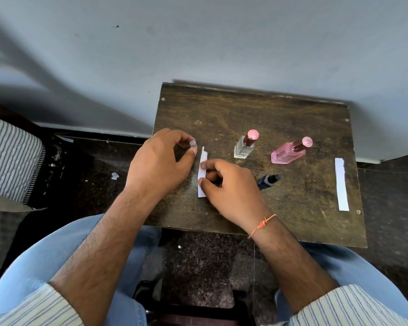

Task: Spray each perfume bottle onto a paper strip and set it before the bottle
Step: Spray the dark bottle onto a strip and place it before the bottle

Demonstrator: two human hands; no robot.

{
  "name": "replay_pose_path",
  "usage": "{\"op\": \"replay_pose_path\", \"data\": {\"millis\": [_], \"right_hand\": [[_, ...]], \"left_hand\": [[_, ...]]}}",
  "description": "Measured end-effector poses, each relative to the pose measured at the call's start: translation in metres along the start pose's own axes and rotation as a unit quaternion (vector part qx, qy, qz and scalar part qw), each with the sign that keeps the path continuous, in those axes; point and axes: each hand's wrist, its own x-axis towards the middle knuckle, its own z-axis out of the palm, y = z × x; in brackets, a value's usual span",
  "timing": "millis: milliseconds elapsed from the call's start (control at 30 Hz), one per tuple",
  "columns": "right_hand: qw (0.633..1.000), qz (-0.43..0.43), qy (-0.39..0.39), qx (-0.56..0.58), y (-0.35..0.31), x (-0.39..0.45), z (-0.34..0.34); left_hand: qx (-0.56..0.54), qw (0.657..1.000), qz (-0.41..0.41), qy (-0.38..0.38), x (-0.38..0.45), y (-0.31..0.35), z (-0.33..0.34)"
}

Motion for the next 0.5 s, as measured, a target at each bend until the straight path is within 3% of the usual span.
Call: {"op": "replay_pose_path", "data": {"millis": [333, 500], "right_hand": [[0.996, -0.055, 0.007, -0.071, 0.000, -0.006, -0.001], [0.996, -0.089, 0.023, -0.010, 0.003, -0.013, -0.005]], "left_hand": [[-0.007, 1.000, -0.002, -0.004, 0.000, 0.000, -0.001], [-0.016, 1.000, -0.010, -0.007, 0.000, 0.001, -0.002]]}}
